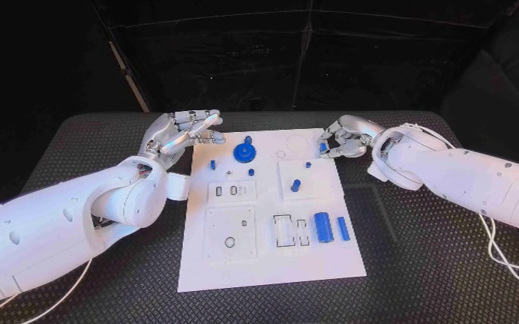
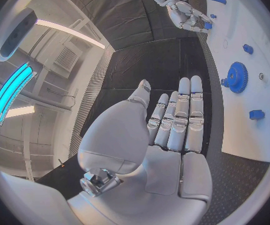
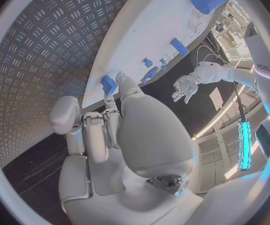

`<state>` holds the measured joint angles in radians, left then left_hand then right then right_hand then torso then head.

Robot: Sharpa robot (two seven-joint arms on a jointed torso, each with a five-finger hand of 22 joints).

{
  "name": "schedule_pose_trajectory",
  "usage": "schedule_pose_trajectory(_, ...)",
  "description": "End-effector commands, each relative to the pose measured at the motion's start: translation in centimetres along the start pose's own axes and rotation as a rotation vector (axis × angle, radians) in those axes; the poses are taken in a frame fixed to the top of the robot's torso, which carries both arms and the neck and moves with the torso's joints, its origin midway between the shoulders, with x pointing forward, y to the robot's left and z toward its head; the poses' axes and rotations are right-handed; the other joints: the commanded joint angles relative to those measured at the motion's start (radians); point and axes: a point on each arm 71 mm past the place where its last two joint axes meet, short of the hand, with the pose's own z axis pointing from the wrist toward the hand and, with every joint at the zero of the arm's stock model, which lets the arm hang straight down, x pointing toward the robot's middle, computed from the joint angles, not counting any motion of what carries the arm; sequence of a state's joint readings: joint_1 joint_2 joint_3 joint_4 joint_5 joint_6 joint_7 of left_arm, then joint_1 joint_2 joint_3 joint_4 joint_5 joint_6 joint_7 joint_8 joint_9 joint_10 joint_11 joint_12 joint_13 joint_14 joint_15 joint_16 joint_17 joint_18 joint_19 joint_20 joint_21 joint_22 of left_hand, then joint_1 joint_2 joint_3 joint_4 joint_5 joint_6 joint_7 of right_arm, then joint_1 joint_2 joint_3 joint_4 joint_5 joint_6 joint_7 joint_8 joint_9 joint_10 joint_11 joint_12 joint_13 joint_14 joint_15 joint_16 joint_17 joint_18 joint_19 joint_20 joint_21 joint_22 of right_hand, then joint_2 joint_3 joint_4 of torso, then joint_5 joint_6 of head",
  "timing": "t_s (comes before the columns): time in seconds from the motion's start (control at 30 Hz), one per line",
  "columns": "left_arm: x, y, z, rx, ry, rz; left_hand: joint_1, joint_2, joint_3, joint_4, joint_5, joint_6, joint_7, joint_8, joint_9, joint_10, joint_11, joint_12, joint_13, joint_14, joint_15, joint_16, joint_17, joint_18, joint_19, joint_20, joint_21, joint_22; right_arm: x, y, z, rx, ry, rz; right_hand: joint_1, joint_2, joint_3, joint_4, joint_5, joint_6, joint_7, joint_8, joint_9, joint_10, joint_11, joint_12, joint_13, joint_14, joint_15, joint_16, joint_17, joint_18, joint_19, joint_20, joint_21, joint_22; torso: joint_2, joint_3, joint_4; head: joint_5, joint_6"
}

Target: Assemble the parts on the task board

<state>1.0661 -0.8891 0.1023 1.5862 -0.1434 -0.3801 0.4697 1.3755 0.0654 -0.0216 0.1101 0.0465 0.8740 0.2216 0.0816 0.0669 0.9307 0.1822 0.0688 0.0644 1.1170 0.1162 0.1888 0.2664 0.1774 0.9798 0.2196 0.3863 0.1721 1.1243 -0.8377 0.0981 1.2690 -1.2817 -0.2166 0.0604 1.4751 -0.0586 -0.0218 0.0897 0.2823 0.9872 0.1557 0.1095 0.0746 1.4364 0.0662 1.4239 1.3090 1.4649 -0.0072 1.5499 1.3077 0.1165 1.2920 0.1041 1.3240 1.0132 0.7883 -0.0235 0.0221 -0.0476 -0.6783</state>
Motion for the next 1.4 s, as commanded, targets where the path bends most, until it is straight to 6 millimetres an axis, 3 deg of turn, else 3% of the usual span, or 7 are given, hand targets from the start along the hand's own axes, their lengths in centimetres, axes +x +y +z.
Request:
schedule_pose_trajectory(0.03,0.13,-0.11,0.05,0.007,0.013,-0.003,0.004,0.006,0.001,-0.006,0.004,0.005,0.002,-0.007,-0.001,-0.004,-0.001,-0.005,-0.001,-0.001,0.005,-0.005,0.001,0.003,-0.007,0.003,-0.003,-0.001,0.15,-0.03,0.03,0.003,0.016,-0.021,-0.004,0.01,0.003,-0.002,-0.006,0.008,-0.002,0.005,0.001,0.006,0.002,0.006,0.083,0.094,0.002,0.002,0.207,-0.013,0.006,-0.002,0.003,0.001,0.0,0.0001,0.0004,-0.001,0.0)
schedule_pose_trajectory(0.53,0.0,-0.05,0.07,0.005,0.012,-0.002,0.004,0.006,0.001,-0.006,0.004,0.005,0.002,-0.007,-0.001,-0.004,-0.001,-0.005,-0.001,-0.001,0.005,-0.005,0.001,0.003,-0.007,0.003,-0.003,-0.001,0.15,-0.3,0.04,0.008,0.004,-0.027,-0.004,0.012,0.004,-0.003,-0.008,0.011,-0.003,0.005,0.001,0.006,0.001,0.006,0.083,0.094,0.002,0.002,0.208,-0.013,0.007,-0.002,0.004,0.003,0.0,0.0001,0.0015,0.002,-0.002)
schedule_pose_trajectory(0.83,-0.18,0.01,0.09,0.003,0.008,0.0,0.005,0.007,0.002,-0.009,0.004,0.005,0.002,-0.008,-0.001,-0.005,-0.001,-0.005,-0.001,-0.001,0.005,-0.008,0.003,0.003,-0.008,0.003,-0.003,-0.001,0.13,-0.25,0.09,0.001,-0.001,-0.021,-0.009,0.025,0.013,-0.001,-0.014,0.029,-0.007,0.009,0.0,0.017,-0.003,0.017,0.097,0.096,-0.001,0.005,0.217,-0.016,0.015,-0.004,0.011,0.019,0.0,0.0002,-0.0014,0.004,-0.003)
schedule_pose_trajectory(1.0,-0.31,0.04,0.11,0.003,0.005,0.002,0.005,0.007,0.002,-0.009,0.004,0.005,0.002,-0.008,-0.001,-0.005,-0.001,-0.005,-0.001,-0.001,0.005,-0.008,0.003,0.003,-0.008,0.003,-0.003,-0.001,0.08,-0.15,0.11,-0.008,-0.011,-0.021,-0.009,0.045,0.028,-0.001,-0.026,0.078,-0.025,0.029,0.004,0.028,-0.017,0.026,0.108,0.097,-0.012,0.008,0.224,-0.017,0.023,-0.012,0.018,0.031,0.0,-0.0002,-0.0005,0.003,-0.005)
schedule_pose_trajectory(1.07,-0.35,0.04,0.11,0.003,0.004,0.003,0.005,0.007,0.002,-0.009,0.004,0.005,0.002,-0.008,-0.001,-0.005,-0.001,-0.005,-0.001,-0.001,0.005,-0.008,0.003,0.003,-0.008,0.003,-0.003,-0.001,0.0,-0.12,0.1,-0.015,-0.022,-0.021,-0.001,0.065,0.047,-0.006,-0.073,0.116,-0.041,0.047,0.009,0.034,-0.031,0.031,0.114,0.098,-0.024,0.009,0.228,-0.018,0.026,-0.022,0.021,0.038,0.0,-0.0001,-0.0001,0.003,-0.005)
schedule_pose_trajectory(1.13,-0.36,0.04,0.11,0.003,0.004,0.003,0.005,0.007,0.002,-0.009,0.004,0.005,0.002,-0.008,-0.001,-0.005,-0.001,-0.005,-0.001,-0.001,0.005,-0.008,0.003,0.003,-0.008,0.003,-0.003,-0.001,-0.07,-0.05,0.1,-0.021,-0.032,-0.02,0.003,0.075,0.057,-0.01,-0.084,0.137,-0.051,0.059,0.012,0.038,-0.039,0.034,0.119,0.099,-0.031,0.011,0.233,-0.02,0.03,-0.028,0.025,0.045,0.0,-0.0003,0.0,0.003,-0.006)
schedule_pose_trajectory(1.4,-0.43,0.05,0.1,0.003,0.002,0.004,0.005,0.007,0.002,-0.009,0.004,0.005,0.002,-0.008,-0.001,-0.005,-0.001,-0.005,-0.001,-0.001,0.005,-0.008,0.003,0.003,-0.008,0.003,-0.003,-0.001,-0.47,0.59,0.04,-0.049,-0.107,-0.003,0.008,0.098,0.084,-0.02,-0.084,0.164,-0.072,0.081,0.019,0.048,-0.058,0.043,0.132,0.102,-0.047,0.015,0.244,-0.022,0.035,-0.044,0.029,0.054,0.0,0.0016,-0.0015,0.006,-0.005)
